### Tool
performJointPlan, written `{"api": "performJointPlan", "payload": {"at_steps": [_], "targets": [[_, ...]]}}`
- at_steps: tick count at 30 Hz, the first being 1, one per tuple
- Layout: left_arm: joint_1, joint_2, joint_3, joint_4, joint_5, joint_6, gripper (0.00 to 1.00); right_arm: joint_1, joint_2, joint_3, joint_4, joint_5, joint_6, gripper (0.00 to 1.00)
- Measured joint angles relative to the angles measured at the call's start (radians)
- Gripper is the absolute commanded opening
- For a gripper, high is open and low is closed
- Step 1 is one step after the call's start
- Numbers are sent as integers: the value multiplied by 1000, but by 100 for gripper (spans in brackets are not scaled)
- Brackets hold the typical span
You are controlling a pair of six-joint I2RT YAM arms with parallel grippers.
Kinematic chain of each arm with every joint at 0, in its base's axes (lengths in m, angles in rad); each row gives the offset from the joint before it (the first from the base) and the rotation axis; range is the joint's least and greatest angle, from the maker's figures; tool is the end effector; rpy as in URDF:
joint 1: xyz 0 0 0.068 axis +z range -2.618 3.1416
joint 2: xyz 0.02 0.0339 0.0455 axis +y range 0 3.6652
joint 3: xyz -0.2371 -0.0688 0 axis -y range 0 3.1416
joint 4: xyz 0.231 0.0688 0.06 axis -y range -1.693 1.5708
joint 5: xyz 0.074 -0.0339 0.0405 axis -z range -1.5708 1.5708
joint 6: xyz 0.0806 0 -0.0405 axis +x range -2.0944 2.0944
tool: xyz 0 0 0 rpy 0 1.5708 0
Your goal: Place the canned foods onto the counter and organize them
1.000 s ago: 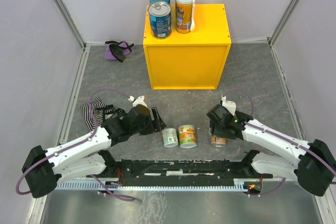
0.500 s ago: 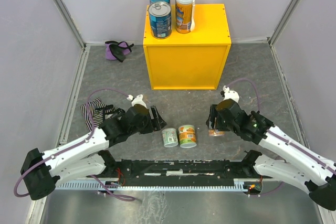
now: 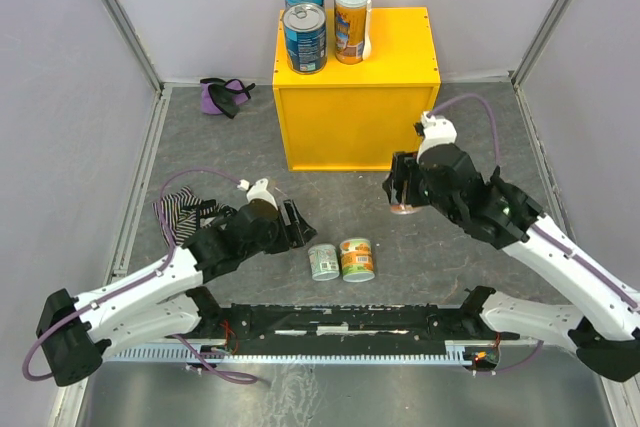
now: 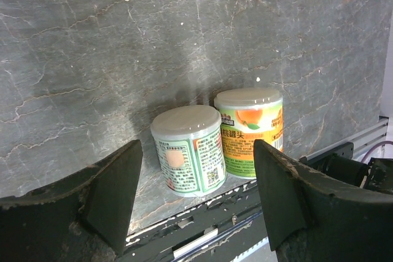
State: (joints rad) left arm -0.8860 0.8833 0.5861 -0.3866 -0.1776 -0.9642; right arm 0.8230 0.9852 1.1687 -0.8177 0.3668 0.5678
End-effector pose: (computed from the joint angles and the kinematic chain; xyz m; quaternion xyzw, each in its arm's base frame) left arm 0.1545 -0.1667 0.1896 -0.0732 0.8975 -0.2932 0.3212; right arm 0.1744 0.1456 0.3238 -0.0300 0.8807 0.1594 0.4450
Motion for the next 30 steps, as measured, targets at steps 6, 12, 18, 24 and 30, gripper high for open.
{"api": "performJointPlan", "payload": {"at_steps": [6,12,18,24,30], "targets": [[0,-43,-10,-3,-4,-1,79,0,125,227,24,50,-101,1],[0,-85,-21,-13,-5,-2,79,-17,246,430,74,82,-193,1],[0,-107,-21,-39,-5,-2,79,-109,322,555,105,61,-234,1],[0,-119,-23,-40,-5,-2,79,-183,379,646,145,30,-272,1],[0,-140,-47,-38,-3,-2,79,-226,433,700,221,5,-325,1]]}}
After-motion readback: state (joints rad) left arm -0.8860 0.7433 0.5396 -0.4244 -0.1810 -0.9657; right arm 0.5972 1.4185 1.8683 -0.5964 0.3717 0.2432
